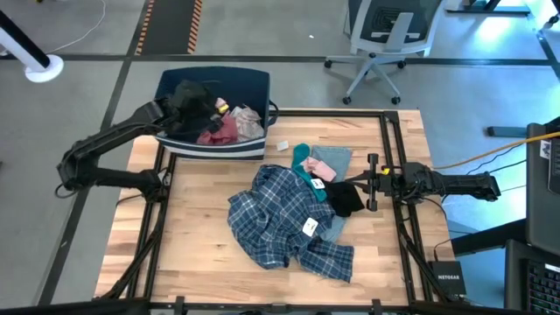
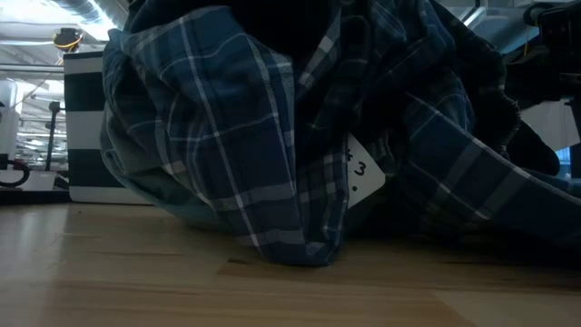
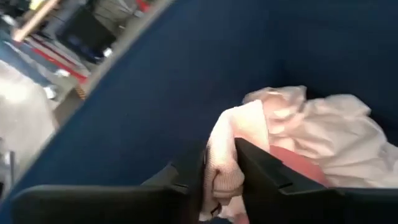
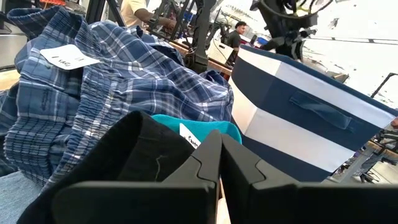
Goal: Sort clothes
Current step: Put the bottom light orange sock into the blue laundry bin, then move the clothes to the middle left
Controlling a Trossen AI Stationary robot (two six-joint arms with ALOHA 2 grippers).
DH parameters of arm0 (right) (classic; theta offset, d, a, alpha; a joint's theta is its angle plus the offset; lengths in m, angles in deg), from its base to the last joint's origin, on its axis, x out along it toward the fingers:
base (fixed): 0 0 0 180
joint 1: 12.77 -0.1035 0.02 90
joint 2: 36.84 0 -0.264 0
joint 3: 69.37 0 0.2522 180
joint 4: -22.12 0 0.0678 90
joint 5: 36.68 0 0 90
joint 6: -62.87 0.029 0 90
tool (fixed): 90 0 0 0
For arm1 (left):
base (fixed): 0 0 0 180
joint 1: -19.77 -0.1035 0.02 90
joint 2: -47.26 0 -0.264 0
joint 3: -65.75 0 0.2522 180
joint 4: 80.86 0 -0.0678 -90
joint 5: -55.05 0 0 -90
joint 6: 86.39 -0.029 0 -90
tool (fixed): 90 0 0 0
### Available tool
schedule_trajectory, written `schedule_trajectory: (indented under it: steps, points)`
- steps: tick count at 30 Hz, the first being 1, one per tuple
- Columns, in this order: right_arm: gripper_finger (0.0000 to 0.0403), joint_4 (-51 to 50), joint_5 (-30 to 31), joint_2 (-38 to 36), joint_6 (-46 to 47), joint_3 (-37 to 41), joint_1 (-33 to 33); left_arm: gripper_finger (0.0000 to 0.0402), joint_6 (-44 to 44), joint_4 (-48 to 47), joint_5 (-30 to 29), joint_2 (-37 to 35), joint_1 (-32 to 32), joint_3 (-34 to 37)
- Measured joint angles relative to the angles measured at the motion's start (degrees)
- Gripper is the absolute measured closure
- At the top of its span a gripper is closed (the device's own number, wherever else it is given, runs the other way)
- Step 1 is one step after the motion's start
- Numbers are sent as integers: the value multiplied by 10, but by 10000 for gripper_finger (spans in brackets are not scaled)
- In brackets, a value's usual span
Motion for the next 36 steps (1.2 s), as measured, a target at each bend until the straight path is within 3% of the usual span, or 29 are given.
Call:
schedule_trajectory:
  steps: [6, 11, 15, 19, 23, 36]
  points:
    - [386, 0, 0, 0, 0, 0, 0, 248, 10, -12, 4, 26, -1, 0]
    - [386, 0, 0, 0, 0, 0, 0, 212, 24, -42, 67, 27, -1, -6]
    - [386, 0, 0, 0, 0, 0, 0, 194, 32, -93, 84, 27, -1, -33]
    - [386, 0, 0, 0, 0, 0, 0, 184, 43, -153, 85, 27, -1, -73]
    - [386, 0, 0, 0, 0, 0, 0, 183, 49, -201, 132, 27, -1, -110]
    - [386, 0, 0, 0, 0, 0, 0, 183, 39, -187, 205, 26, 45, -123]
